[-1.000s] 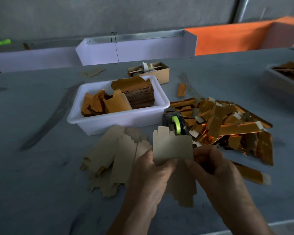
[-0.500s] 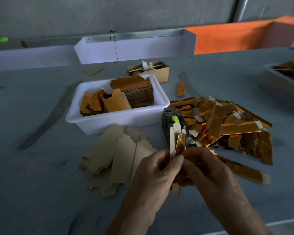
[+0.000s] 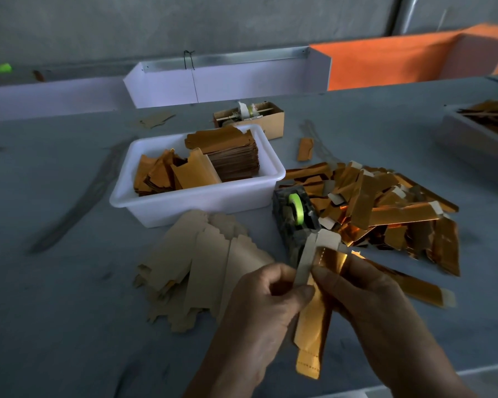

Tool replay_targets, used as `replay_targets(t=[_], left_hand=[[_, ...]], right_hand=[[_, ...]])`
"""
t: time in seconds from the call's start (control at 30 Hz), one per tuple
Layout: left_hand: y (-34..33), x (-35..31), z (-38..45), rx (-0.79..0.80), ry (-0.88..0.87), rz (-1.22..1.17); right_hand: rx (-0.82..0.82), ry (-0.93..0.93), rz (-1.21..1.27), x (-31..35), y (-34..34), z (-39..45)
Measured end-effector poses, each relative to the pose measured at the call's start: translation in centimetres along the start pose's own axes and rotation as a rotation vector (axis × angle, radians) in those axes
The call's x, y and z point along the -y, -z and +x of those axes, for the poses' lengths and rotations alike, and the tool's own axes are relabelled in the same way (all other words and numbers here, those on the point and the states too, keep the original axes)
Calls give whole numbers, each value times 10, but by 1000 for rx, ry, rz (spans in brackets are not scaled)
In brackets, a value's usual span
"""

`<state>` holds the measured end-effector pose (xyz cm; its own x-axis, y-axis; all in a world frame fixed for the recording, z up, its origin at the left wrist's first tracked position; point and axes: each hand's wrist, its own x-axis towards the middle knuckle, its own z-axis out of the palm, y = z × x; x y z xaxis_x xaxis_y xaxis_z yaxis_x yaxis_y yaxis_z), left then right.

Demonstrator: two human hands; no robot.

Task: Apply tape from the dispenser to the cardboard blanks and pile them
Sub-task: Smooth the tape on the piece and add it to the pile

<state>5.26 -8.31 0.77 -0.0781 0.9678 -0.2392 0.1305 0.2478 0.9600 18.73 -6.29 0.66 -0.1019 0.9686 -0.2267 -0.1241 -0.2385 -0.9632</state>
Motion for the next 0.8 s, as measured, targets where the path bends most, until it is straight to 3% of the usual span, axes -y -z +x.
replay_targets(t=[0.23,0.33,0.43,0.5,0.63,0.8], left_hand=[[-12,7,-1,-292,-187,169],[-19,6,-7,-379,-472,547],[-27,9,-9,-387,-637,952],[-34,14,-9,-436,-635,1107],[-49,22,-8,-323,-483,1166],[-47,16,-8,-332,-436,975]], right_hand=[[-76,-4,32,-2,-5,1],[-98,2,52,-3,-7,2],[-120,-4,53,-4,-9,2],[-134,-4,64,-5,-9,2],[-131,-48,47,-11,-8,1],[-130,-50,-19,-14,-4,3]])
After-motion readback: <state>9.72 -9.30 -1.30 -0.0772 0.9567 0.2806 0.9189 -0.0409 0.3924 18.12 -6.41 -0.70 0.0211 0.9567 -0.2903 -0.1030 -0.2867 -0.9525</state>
